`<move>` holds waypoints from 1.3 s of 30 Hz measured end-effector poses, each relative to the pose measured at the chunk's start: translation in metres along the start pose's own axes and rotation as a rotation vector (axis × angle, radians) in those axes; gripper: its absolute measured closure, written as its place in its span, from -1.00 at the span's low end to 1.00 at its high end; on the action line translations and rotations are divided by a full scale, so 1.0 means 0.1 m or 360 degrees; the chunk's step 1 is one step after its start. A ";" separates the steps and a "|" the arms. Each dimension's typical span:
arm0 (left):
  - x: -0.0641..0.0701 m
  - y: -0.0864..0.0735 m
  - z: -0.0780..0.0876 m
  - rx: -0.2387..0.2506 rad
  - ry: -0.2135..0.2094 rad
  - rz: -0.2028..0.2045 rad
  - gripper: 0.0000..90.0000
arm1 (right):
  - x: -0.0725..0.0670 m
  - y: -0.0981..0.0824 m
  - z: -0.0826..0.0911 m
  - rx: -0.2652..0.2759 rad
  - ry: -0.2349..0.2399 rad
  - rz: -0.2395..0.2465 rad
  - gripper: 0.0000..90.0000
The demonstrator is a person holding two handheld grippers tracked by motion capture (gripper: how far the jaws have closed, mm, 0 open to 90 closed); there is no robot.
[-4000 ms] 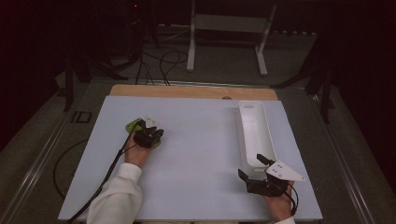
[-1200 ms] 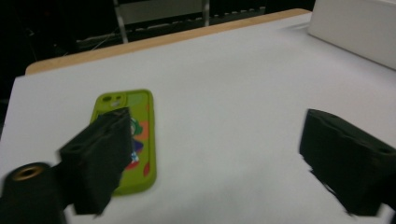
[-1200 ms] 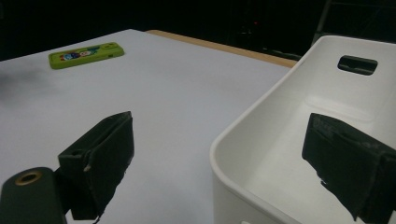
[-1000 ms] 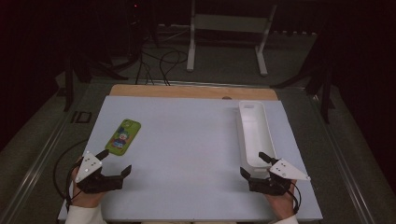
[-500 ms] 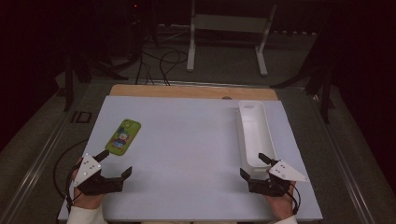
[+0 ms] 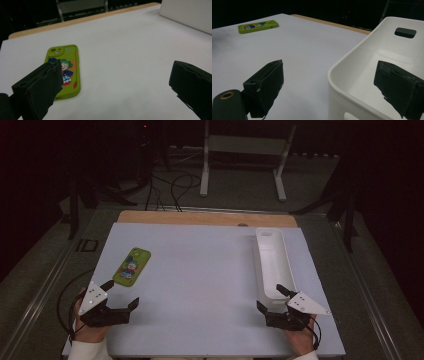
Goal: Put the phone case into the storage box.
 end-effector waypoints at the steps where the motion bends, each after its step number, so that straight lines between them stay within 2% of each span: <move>1: -0.01 0.00 0.00 -0.0014 -0.0002 0.0005 -1.00 | 0.00 0.00 0.00 0.0005 0.0000 -0.0005 -0.80; 3: -0.01 0.01 0.00 -0.0030 0.0000 0.0002 -1.00 | 0.01 0.01 0.00 0.0007 0.0000 -0.0007 -0.80; 4: -0.04 0.02 0.00 -0.0076 0.0017 -0.0001 -1.00 | 0.01 0.01 0.01 0.0008 -0.0004 -0.0012 -0.80; 8: -0.10 0.07 0.00 -0.0103 0.0011 0.0009 -1.00 | 0.01 0.01 0.01 0.0012 -0.0008 -0.0021 -0.80; 15: -0.21 0.15 -0.02 -0.0148 0.0036 -0.0009 -1.00 | 0.01 0.01 0.01 0.0010 -0.0008 -0.0020 -0.80; 18: -0.29 0.16 -0.06 -0.0206 0.0054 -0.0013 -1.00 | 0.01 0.01 0.01 0.0011 -0.0008 -0.0022 -0.80; 24: -0.39 0.19 -0.17 -0.0267 0.0063 -0.0019 -1.00 | 0.02 0.01 0.01 0.0011 -0.0007 -0.0022 -0.80; 28: -0.44 0.22 -0.25 -0.0298 0.0063 -0.0037 -1.00 | 0.02 0.01 0.01 0.0012 -0.0010 -0.0023 -0.80; 39: -0.55 0.29 -0.39 -0.0367 0.0052 -0.0038 -1.00 | 0.03 0.01 0.02 0.0017 -0.0007 -0.0027 -0.80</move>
Point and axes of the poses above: each handheld gripper's, and its own axes: z roughly backward along the jaws, y roughly out of its top, x roughly to its right, the point moved 8 cm from there along -z, roughly forward along the jaws, and after that the axes turned 9 degrees about -z, right-handed, at the moved point
